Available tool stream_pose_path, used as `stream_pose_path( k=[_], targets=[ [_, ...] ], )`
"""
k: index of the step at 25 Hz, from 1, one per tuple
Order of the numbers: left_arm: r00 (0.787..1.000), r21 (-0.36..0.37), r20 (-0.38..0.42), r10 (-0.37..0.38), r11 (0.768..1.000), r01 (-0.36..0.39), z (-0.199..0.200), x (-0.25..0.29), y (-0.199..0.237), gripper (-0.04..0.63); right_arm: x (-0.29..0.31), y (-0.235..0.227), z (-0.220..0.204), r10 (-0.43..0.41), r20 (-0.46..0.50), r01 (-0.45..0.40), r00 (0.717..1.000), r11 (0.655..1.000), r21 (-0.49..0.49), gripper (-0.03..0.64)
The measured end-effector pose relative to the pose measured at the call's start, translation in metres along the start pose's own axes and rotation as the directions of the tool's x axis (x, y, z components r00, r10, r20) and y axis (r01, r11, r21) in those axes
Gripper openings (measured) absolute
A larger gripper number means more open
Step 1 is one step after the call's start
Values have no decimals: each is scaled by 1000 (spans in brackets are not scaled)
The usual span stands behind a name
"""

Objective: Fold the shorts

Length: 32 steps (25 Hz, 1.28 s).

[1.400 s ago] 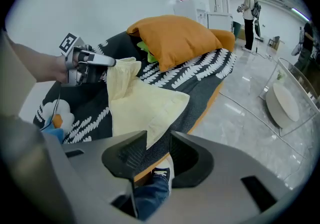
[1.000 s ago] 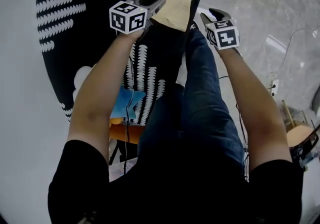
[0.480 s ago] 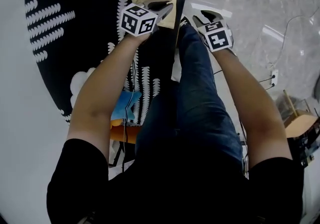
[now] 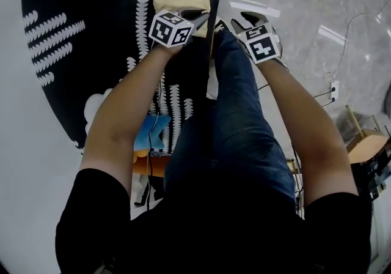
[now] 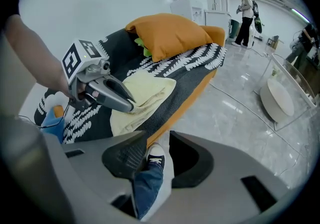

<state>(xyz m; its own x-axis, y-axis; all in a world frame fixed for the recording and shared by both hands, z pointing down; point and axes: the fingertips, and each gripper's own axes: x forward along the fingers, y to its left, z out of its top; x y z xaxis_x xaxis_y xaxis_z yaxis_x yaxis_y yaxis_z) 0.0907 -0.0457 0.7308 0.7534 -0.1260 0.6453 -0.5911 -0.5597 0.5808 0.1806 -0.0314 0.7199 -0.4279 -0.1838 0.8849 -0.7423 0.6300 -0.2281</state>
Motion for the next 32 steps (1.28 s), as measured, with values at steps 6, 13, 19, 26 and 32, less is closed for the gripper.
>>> stream_pose_path(
  k=[6, 13, 19, 26, 32],
  targets=[
    [998, -21, -59, 8, 1000, -9, -19, 15, 7, 51, 8, -4, -6, 1, -6, -1, 1000, 1000, 16, 149],
    [990, -21, -134, 42, 999, -45, -43, 22, 18, 51, 15, -4, -14, 2, -7, -2, 1000, 1000, 10, 149],
    [985, -10, -161, 66, 998, -68, -51, 30, 22, 52, 19, -8, -20, 6, -11, -6, 1000, 1000, 17, 149],
    [982, -31, -172, 73, 996, -79, -57, 29, 23, 57, 20, -3, -21, 12, -11, -12, 1000, 1000, 10, 149],
    [982, -52, -176, 75, 995, -85, -56, 24, 22, 79, 14, 1, -17, 15, -1, -15, 1000, 1000, 12, 149]
  ],
)
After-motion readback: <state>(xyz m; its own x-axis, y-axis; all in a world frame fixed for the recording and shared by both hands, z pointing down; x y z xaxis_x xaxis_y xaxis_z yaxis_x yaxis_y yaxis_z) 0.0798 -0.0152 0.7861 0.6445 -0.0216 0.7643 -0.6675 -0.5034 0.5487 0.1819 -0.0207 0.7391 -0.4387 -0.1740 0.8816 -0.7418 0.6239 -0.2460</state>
